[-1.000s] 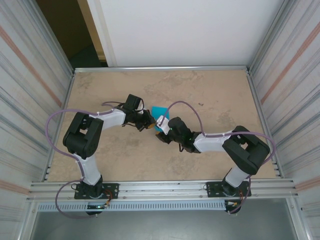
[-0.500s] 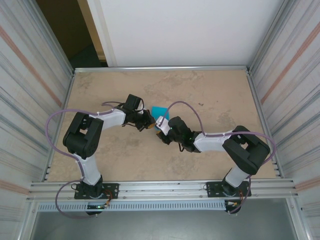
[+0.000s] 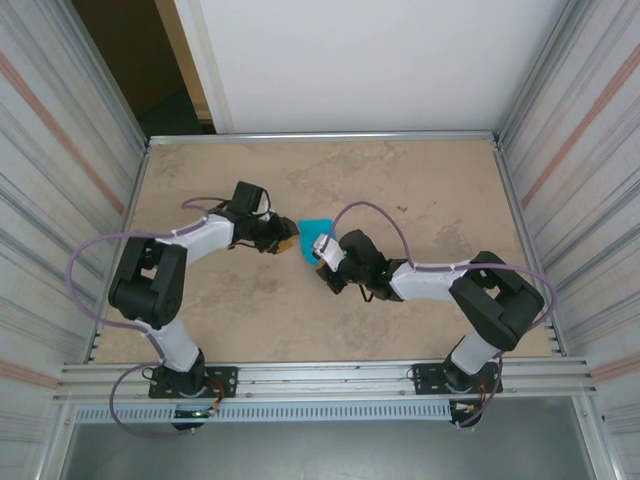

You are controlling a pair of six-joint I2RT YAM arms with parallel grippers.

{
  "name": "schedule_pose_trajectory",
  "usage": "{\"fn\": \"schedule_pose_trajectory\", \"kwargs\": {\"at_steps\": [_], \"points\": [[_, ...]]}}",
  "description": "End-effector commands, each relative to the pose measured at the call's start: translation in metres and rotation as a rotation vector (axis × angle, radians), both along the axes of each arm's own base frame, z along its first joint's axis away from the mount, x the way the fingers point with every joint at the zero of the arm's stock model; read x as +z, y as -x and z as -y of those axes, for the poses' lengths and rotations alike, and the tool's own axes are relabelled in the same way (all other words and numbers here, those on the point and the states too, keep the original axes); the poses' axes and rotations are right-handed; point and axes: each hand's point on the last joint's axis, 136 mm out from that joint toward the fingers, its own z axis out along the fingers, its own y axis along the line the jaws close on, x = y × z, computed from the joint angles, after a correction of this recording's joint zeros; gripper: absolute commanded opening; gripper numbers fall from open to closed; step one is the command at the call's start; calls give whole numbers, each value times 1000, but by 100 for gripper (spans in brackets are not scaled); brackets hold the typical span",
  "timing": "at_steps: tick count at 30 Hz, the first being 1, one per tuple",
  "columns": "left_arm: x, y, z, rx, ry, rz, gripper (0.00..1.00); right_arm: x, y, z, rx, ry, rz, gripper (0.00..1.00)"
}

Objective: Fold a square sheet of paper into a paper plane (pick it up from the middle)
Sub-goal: Third fold the triangle at the center of the table.

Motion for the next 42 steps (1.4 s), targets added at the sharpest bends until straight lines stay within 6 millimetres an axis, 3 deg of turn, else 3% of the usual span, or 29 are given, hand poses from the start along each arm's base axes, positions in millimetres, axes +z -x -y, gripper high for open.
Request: {"fn": "schedule_pose_trajectory", "kwargs": {"at_steps": [1,7,13,15,19,26,42], "points": [[19,2,-12,-13,-51,86,38,13,11,-4,24,-71,-92,0],[32,-5,9,-70,-6,168,40,13,19,-3,13,-134,-196,0],[14,-5,51,-200,-6,146,36,12,29,-5,31,-158,-271,0],[5,-7,57,-223,-39,129,33,11,32,-5,37,-157,-288,0],[-19,-10,55,-243,-120,66,29,10,39,-4,52,-156,-320,0],[-45,-8,50,-276,-191,13,23,7,42,-4,54,-163,-368,0],[-79,3,44,-344,-275,-52,16,-18,1,14,-189,-119,-432,0]]}}
